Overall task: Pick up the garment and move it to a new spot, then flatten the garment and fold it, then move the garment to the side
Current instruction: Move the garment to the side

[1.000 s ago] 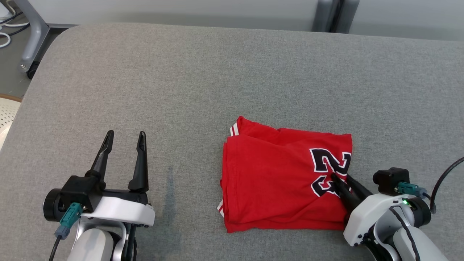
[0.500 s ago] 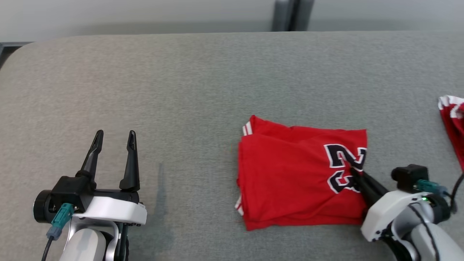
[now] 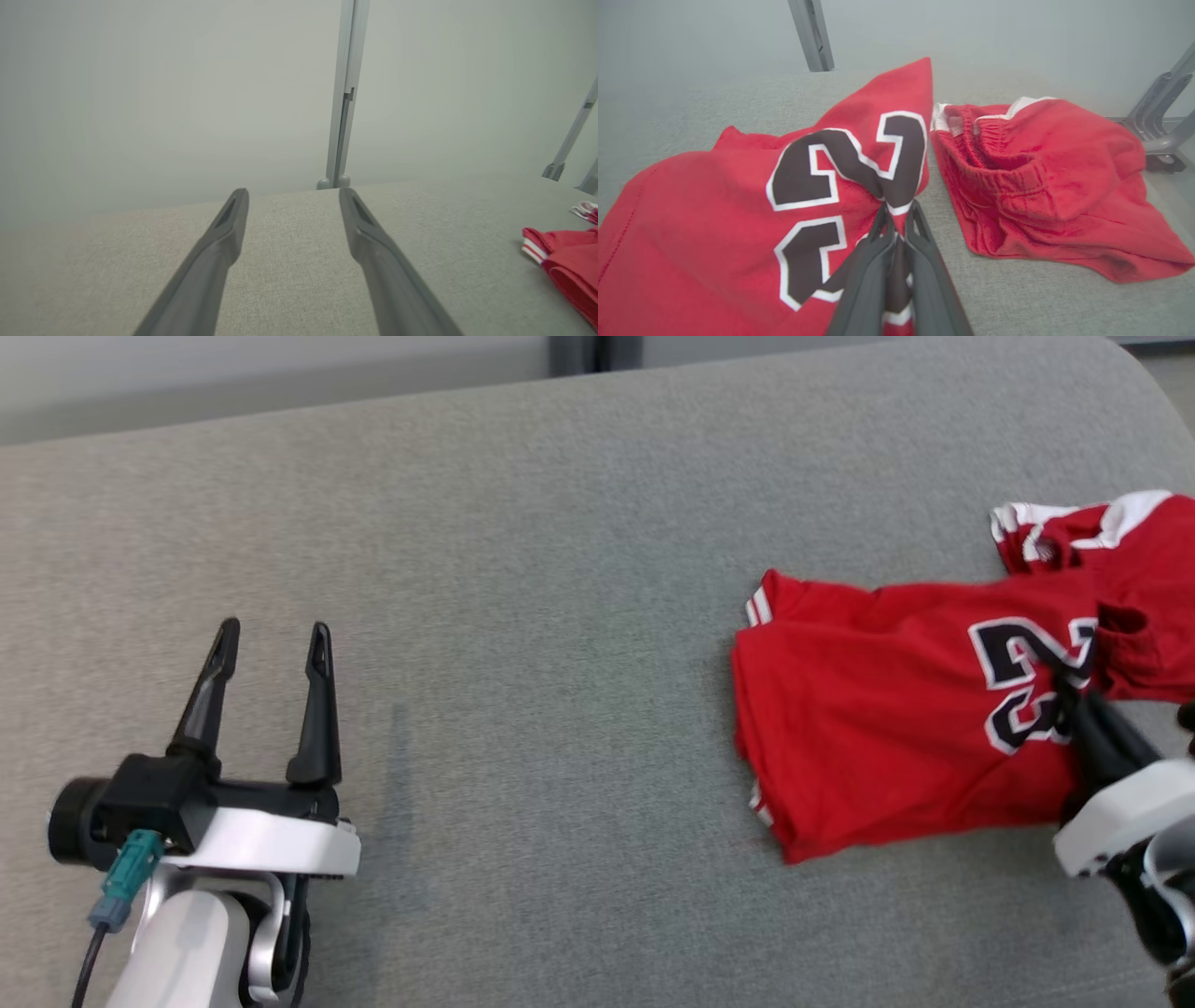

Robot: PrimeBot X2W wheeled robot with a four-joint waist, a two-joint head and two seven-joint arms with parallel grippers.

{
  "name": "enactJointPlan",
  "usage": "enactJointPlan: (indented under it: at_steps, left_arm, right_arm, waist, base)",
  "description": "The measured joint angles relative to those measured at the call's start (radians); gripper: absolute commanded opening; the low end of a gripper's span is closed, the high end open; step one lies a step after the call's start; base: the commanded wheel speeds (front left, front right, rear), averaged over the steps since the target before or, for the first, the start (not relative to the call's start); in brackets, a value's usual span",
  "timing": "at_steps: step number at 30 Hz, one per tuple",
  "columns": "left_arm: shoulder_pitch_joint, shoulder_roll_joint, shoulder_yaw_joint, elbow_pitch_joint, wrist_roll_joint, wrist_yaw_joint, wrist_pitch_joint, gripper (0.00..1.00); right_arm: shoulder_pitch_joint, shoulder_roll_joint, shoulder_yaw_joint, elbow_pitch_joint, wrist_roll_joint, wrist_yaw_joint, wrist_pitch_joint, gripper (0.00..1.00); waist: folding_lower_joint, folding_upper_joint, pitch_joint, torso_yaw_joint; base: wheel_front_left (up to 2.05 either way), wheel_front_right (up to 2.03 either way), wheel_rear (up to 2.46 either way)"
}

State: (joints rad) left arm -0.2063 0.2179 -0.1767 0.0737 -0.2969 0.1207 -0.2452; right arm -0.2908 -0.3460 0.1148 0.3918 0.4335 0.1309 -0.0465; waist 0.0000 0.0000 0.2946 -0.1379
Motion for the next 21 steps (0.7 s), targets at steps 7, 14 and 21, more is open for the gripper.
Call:
enactJointPlan:
  at_steps: [7,14,21]
  left_arm:
    - [-0.051,0.046,-0.010,-0.088,0.034,0.002,0.043,1.00]
    - [-0.119,0.074,-0.040,-0.167,0.077,-0.004,0.092,1.00]
    - [-0.171,0.079,-0.085,-0.219,0.105,-0.016,0.127,1.00]
  right_arm:
    - [-0.141,-0.029,-0.053,0.002,0.018,0.000,-0.046,0.00]
    - [-0.258,-0.112,-0.118,0.049,0.048,0.000,-0.084,0.00]
    - [-0.332,-0.162,-0.146,0.173,0.082,0.000,-0.130,0.00]
  waist:
    - [0.0000,0.0000,0.074,-0.076]
    - [0.0000,0.0000,0.179,-0.128]
    - [0.0000,0.0000,0.256,-0.146]
  base:
    - [0.00,0.00,0.00]
    - [0.00,0.00,0.00]
    - [0.00,0.00,0.00]
